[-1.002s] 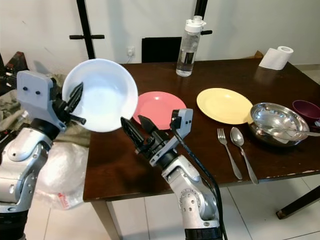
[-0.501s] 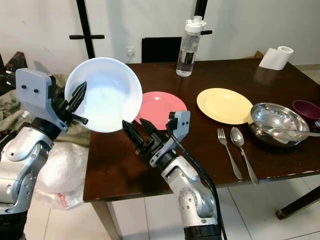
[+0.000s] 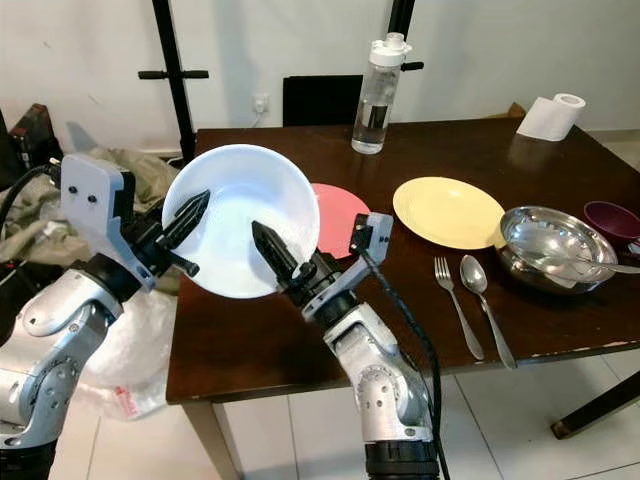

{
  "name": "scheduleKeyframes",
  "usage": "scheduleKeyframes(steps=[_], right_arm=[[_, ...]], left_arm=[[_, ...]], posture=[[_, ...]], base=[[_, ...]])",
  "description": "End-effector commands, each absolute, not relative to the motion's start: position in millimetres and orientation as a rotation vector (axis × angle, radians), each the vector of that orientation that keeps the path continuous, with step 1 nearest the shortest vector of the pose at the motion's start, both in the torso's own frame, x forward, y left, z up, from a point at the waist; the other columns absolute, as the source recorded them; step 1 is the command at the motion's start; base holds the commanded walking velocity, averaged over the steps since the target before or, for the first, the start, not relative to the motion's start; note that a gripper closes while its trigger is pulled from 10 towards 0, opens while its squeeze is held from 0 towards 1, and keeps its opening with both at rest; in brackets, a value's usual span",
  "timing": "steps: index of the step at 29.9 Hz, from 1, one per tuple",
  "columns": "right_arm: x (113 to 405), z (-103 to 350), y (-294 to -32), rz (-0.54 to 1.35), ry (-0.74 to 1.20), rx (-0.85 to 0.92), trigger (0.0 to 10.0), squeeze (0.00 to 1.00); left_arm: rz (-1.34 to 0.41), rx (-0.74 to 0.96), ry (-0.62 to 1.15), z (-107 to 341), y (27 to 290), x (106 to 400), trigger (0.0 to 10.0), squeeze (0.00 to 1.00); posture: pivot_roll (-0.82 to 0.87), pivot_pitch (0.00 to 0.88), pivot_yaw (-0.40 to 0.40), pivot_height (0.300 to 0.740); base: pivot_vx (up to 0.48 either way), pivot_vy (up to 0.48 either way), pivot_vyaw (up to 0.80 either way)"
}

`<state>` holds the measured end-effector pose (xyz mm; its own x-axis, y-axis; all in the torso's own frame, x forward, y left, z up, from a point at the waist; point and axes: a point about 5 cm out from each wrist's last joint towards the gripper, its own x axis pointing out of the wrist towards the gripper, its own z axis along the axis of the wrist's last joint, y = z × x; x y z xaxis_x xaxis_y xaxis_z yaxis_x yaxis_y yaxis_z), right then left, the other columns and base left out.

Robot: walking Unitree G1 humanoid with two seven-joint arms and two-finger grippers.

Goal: Setting the table

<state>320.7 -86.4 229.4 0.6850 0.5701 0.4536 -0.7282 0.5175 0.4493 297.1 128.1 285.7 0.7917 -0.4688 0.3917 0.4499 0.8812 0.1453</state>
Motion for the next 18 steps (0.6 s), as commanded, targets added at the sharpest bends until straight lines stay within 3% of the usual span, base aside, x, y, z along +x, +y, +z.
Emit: scheduleKeyframes(steps=[1,2,12,18], right_arm=[[318.9,230.7,-86.2,0.810,-0.262,0.663,2.9,0.00],[318.7,229.2,-86.3,0.810,-0.255,0.658,0.0,0.00],[318.2,220.9,-86.0,0.806,-0.213,0.705,0.0,0.00],[318.0,221.3,-86.8,0.805,-0.222,0.716,0.0,0.00]], left_arm=[[-0.503,0.076,-0.447,287.2,127.9,293.8,10.0,0.00],[-0.495,0.088,-0.457,288.5,128.7,294.0,10.0,0.00],[-0.437,0.345,-0.632,302.9,124.0,289.5,10.0,0.00],[-0.451,0.382,-0.664,302.9,117.9,286.4,10.0,0.00]], posture=[[0.10,0.134,0.065,0.740],[0.10,0.134,0.065,0.740],[0.10,0.131,0.063,0.740],[0.10,0.128,0.064,0.740]], base=[[0.000,0.000,0.00],[0.000,0.000,0.00],[0.000,0.000,0.00],[0.000,0.000,0.00]])
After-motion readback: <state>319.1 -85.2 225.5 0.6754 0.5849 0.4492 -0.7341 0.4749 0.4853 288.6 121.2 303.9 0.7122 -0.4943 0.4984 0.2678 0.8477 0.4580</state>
